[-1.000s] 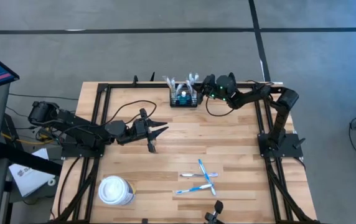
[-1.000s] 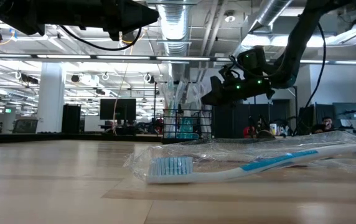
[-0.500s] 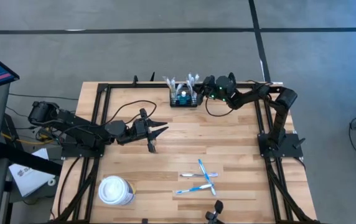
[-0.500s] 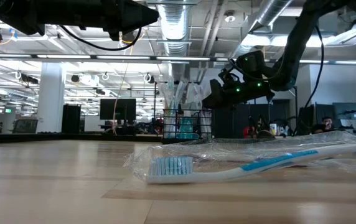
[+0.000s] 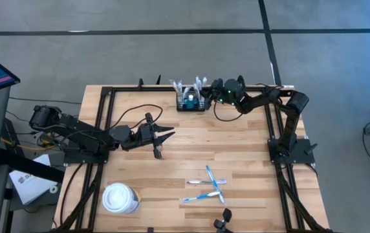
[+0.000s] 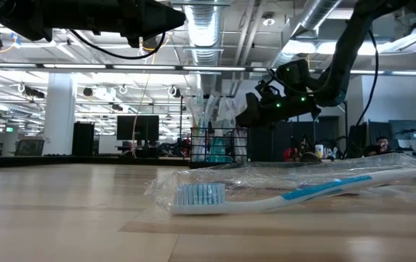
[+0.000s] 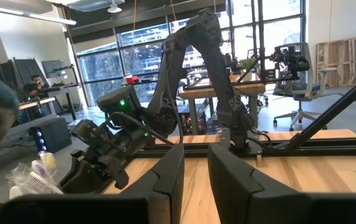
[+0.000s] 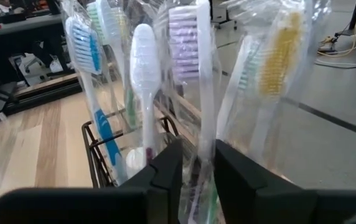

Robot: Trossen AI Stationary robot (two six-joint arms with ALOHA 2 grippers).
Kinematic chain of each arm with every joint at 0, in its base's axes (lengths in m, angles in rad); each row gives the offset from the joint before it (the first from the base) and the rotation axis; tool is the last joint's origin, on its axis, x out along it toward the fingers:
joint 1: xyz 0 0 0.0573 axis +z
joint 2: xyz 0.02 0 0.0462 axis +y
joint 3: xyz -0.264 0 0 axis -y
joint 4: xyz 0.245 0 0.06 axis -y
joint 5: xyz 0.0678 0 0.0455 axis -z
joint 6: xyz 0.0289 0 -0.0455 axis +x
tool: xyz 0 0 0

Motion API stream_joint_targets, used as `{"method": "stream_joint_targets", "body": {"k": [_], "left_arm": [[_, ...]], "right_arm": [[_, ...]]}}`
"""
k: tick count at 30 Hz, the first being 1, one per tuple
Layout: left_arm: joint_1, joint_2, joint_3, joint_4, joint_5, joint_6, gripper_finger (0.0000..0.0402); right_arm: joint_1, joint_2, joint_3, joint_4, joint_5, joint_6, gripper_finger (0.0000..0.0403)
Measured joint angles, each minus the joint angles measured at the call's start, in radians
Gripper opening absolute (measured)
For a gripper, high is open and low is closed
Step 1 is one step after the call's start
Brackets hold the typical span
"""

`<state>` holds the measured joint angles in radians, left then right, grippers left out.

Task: Pick & Place toothbrushing station
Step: Put the purple toothbrush into the mesh organizer, then put the blue toothbrush into the mesh organizer

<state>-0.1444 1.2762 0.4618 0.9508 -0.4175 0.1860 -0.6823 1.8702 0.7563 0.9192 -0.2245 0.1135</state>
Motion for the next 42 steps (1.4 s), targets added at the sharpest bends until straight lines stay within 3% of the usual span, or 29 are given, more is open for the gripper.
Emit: {"method": "stream_joint_targets", "body": {"k": [20, 36, 42], "left_arm": [[0.000, 0.000, 0.000, 0.000, 0.000, 0.000, 0.0067], [0.000, 0.000, 0.000, 0.000, 0.000, 0.000, 0.0067], [0.000, 0.000, 0.000, 0.000, 0.000, 0.000, 0.0067]], "right_arm": [[-0.014, -0.128, 0.000, -0.143, -0.006, -0.019, 0.0127], [-0.011, -0.254, 0.000, -0.384, -0.006, -0.070, 0.0135], [0.019, -0.330, 0.000, -0.551, -0.012, -0.105, 0.0135]]}}
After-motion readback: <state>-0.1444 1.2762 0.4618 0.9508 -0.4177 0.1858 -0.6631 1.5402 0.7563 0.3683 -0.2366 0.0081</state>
